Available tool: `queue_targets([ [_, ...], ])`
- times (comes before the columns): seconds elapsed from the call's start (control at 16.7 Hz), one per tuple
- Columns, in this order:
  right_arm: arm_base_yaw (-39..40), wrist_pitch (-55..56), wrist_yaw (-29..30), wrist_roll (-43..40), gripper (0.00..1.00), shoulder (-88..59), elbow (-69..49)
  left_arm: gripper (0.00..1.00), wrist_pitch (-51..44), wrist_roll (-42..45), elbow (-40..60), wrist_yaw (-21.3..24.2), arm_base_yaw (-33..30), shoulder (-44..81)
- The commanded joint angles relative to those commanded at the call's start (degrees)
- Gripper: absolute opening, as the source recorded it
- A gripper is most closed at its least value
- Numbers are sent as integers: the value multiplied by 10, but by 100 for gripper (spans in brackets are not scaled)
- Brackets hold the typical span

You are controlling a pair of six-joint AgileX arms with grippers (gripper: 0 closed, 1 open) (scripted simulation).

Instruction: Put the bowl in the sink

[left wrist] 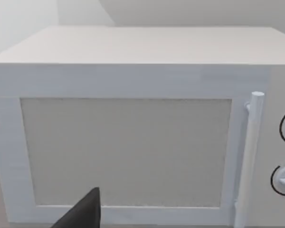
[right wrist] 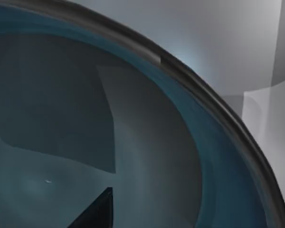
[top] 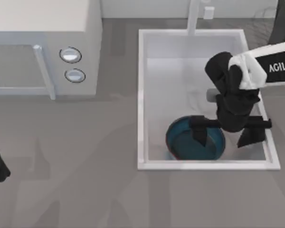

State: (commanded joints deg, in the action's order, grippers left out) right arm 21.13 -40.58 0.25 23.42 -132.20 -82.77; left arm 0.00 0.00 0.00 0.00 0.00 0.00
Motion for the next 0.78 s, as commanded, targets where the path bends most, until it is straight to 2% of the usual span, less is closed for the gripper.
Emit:
queue_targets([
  [0.6,0,0,0,0,2,0,0,100,0,0,0,0,0,0],
  [0.78,0,0,0,0,0,0,0,100,0,0,0,0,0,0],
])
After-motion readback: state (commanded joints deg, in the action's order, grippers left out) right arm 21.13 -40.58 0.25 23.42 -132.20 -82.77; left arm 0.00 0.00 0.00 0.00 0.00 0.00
